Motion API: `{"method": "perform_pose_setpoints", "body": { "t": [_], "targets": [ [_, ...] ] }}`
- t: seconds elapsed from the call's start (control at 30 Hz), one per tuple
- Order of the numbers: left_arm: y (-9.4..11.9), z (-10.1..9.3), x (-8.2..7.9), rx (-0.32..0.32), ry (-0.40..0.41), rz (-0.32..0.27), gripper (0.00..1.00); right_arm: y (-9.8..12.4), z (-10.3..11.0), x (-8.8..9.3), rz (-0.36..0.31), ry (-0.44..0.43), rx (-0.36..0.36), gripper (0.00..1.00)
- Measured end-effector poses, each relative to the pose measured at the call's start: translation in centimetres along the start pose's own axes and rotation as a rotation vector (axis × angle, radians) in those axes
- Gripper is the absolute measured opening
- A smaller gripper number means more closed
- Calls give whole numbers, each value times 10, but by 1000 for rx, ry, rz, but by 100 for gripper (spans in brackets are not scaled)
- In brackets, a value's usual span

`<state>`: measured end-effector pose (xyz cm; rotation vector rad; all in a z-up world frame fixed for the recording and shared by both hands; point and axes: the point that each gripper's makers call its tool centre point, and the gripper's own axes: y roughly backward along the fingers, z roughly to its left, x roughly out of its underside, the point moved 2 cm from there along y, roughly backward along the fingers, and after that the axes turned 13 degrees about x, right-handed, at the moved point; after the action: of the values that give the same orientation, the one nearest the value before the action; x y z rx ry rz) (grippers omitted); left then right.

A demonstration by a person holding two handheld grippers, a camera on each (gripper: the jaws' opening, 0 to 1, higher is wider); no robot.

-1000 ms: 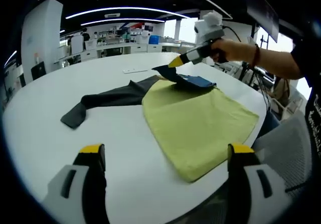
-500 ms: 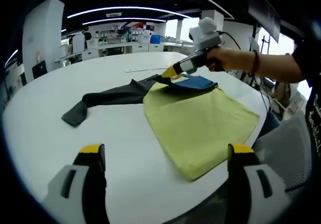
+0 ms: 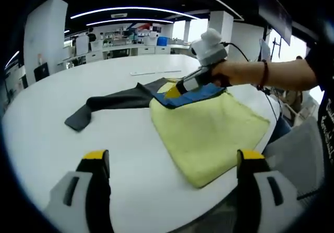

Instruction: Fold the garment on the visible template until the final outline fits inside the template.

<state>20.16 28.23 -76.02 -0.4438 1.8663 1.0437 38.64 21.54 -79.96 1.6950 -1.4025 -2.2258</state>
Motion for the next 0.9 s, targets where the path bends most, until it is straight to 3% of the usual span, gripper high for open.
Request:
{"method": "perform_pose_setpoints", "body": {
  "t": [0.1, 0.33, 0.5, 0.77, 0.9],
  "targets": [
    [0, -1, -1, 3, -1, -4, 99, 3, -1, 2, 1, 12, 13, 25],
    [-1, -3, -3, 13, -9, -1, 99, 10, -13, 4, -16, 37, 28, 46],
    [-1, -2, -5, 10, -16, -2, 99, 20, -30, 6, -54, 46, 63, 69],
    [3, 2, -8, -2, -25, -11, 99, 58, -59, 20, -72, 55, 99, 83],
    [3, 3, -8, -1, -30, -9, 99, 77, -74, 27, -77, 52, 132, 82]
  ]
}}
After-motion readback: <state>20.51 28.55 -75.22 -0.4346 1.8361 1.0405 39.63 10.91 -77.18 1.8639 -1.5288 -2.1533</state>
